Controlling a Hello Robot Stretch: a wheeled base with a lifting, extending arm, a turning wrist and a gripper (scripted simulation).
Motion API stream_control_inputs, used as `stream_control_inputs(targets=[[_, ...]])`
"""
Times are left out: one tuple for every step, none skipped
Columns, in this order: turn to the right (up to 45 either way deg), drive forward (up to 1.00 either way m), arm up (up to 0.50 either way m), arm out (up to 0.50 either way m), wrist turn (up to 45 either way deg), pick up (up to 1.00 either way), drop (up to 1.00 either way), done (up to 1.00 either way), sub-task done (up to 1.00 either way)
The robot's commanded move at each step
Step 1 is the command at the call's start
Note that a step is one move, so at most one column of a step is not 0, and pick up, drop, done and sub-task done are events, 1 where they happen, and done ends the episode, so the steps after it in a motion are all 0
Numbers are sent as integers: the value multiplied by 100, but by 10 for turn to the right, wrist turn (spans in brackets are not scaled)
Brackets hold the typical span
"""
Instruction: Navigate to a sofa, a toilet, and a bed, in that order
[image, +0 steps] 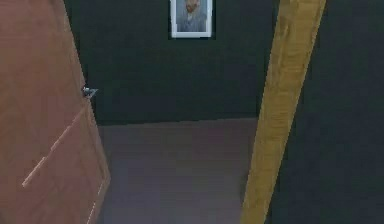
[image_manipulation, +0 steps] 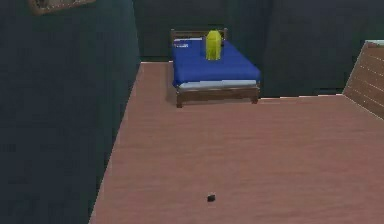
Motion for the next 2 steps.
stream_control_inputs(targets=[[0,90,0,0,0,0,0,0,0],[240,0,0,0,0,0,0,0,0]])
